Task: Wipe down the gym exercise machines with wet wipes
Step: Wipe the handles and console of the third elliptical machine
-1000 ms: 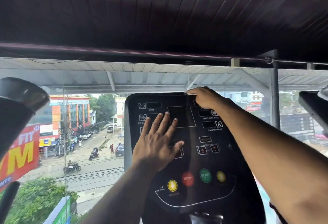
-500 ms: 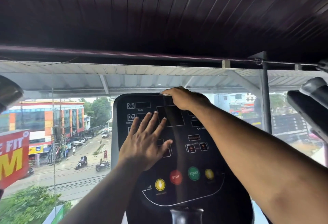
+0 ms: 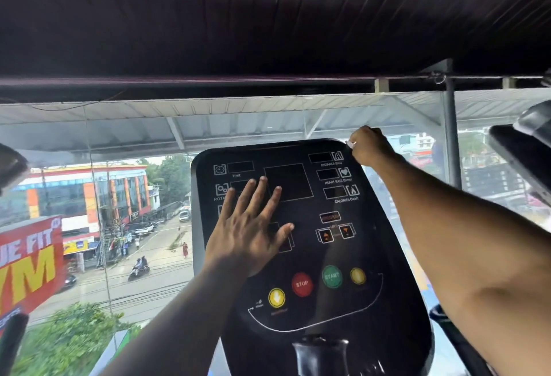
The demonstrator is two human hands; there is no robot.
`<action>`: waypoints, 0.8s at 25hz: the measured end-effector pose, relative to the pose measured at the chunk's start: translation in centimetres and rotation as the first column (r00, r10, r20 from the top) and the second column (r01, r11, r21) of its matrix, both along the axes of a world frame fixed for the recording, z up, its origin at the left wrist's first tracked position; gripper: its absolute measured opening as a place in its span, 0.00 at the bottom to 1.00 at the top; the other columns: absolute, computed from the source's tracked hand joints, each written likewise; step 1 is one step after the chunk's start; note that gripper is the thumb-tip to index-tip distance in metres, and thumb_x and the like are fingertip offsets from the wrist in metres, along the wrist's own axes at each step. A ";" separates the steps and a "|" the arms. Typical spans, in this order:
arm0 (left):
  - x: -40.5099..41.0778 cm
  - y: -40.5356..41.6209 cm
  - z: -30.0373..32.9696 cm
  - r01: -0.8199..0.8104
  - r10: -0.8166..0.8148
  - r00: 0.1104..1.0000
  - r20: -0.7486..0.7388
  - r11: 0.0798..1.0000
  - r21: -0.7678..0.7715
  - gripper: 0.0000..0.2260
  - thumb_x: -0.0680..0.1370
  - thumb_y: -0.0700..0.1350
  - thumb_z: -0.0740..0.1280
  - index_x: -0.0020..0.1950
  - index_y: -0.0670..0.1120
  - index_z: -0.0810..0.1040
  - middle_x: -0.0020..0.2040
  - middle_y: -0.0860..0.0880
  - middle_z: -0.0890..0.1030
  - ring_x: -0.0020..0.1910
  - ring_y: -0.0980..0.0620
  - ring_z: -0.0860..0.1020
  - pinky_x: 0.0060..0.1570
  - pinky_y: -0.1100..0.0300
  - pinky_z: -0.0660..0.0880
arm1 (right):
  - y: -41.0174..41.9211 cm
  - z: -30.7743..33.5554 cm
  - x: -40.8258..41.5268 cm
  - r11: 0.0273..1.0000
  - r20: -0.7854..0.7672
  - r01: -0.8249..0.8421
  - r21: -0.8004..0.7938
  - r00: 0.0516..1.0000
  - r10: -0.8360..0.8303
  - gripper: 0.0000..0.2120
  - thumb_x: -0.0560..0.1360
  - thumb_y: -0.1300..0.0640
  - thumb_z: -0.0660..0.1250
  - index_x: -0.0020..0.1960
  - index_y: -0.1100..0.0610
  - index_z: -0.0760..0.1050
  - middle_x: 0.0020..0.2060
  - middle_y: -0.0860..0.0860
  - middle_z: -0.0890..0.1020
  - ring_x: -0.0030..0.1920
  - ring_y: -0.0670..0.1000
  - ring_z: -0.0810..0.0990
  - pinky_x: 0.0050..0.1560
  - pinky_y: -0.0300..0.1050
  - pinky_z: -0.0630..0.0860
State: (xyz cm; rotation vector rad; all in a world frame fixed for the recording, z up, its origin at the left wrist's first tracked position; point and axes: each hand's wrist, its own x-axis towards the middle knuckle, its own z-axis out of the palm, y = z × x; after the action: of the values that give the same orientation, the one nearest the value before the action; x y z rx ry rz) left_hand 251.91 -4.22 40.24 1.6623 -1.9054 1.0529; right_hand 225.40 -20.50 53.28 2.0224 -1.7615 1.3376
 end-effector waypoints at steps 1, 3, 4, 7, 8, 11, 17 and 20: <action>-0.2 0.0 0.1 0.000 0.000 1.000 0.001 1.000 -0.006 0.36 0.81 0.71 0.39 0.85 0.57 0.42 0.85 0.50 0.39 0.84 0.50 0.38 0.82 0.44 0.39 | 0.3 -0.1 0.2 1.000 -0.015 0.025 -0.011 1.000 -0.025 0.13 0.76 0.66 0.64 0.59 0.61 0.80 0.59 0.65 0.79 0.59 0.66 0.79 0.57 0.51 0.78; 0.1 0.2 -0.2 -0.010 0.010 1.000 -0.011 1.000 -0.002 0.36 0.81 0.71 0.39 0.85 0.57 0.41 0.85 0.50 0.38 0.84 0.50 0.38 0.82 0.44 0.38 | 1.5 0.2 2.1 0.999 -0.061 0.019 -0.046 0.998 -0.022 0.15 0.78 0.66 0.63 0.63 0.60 0.78 0.61 0.65 0.77 0.59 0.67 0.79 0.57 0.53 0.78; -0.4 0.1 -0.3 0.002 -0.002 1.000 -0.002 1.000 0.004 0.36 0.81 0.71 0.39 0.85 0.57 0.41 0.85 0.50 0.38 0.84 0.50 0.37 0.82 0.44 0.38 | 1.8 0.4 2.8 0.999 -0.079 -0.027 -0.043 0.997 0.024 0.15 0.79 0.66 0.62 0.64 0.59 0.78 0.61 0.63 0.78 0.59 0.65 0.80 0.55 0.50 0.78; -0.8 -0.1 -0.4 0.028 -0.028 1.000 -0.004 0.999 -0.020 0.35 0.82 0.71 0.42 0.86 0.56 0.43 0.85 0.49 0.40 0.84 0.50 0.38 0.82 0.45 0.36 | 3.6 1.1 8.1 0.954 -0.279 -0.296 0.036 0.914 0.294 0.15 0.82 0.64 0.58 0.66 0.59 0.77 0.65 0.62 0.79 0.58 0.58 0.80 0.53 0.44 0.73; -0.6 0.0 -0.3 0.034 -0.034 0.999 -0.016 0.999 -0.028 0.35 0.83 0.70 0.42 0.86 0.56 0.44 0.85 0.49 0.41 0.84 0.49 0.39 0.82 0.44 0.36 | 4.6 1.1 10.5 0.930 -0.351 -0.358 0.088 0.862 0.365 0.18 0.83 0.63 0.56 0.70 0.59 0.74 0.69 0.62 0.76 0.62 0.57 0.78 0.58 0.45 0.73; -0.2 -0.1 -0.1 0.035 -0.035 0.999 -0.019 0.999 -0.031 0.35 0.83 0.70 0.44 0.86 0.55 0.45 0.86 0.49 0.42 0.85 0.49 0.40 0.82 0.44 0.36 | 6.7 0.8 14.8 0.890 -0.473 -0.433 0.144 0.760 0.447 0.26 0.85 0.60 0.52 0.82 0.55 0.56 0.81 0.53 0.57 0.80 0.54 0.58 0.78 0.49 0.56; 0.1 -0.5 -0.6 0.067 -0.069 0.997 -0.025 0.995 -0.068 0.35 0.83 0.69 0.45 0.86 0.54 0.52 0.86 0.47 0.48 0.85 0.47 0.45 0.82 0.43 0.41 | 5.6 1.5 11.0 0.950 -0.410 -0.272 0.152 0.857 0.312 0.24 0.85 0.54 0.53 0.80 0.54 0.60 0.80 0.56 0.62 0.78 0.57 0.63 0.75 0.51 0.62; 0.1 -0.6 -0.5 0.078 -0.081 0.996 -0.026 0.993 -0.089 0.35 0.83 0.69 0.46 0.86 0.53 0.52 0.86 0.46 0.49 0.85 0.47 0.45 0.82 0.43 0.39 | 6.1 1.2 12.4 0.944 -0.431 -0.274 0.181 0.841 0.327 0.28 0.84 0.48 0.53 0.82 0.55 0.56 0.81 0.54 0.58 0.80 0.56 0.58 0.76 0.52 0.59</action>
State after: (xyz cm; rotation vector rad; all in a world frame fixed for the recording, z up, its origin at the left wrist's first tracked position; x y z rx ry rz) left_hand 252.02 -4.84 39.72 1.5324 -1.8629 1.0593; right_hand 237.83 -14.45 54.49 2.4996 -1.3723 0.7306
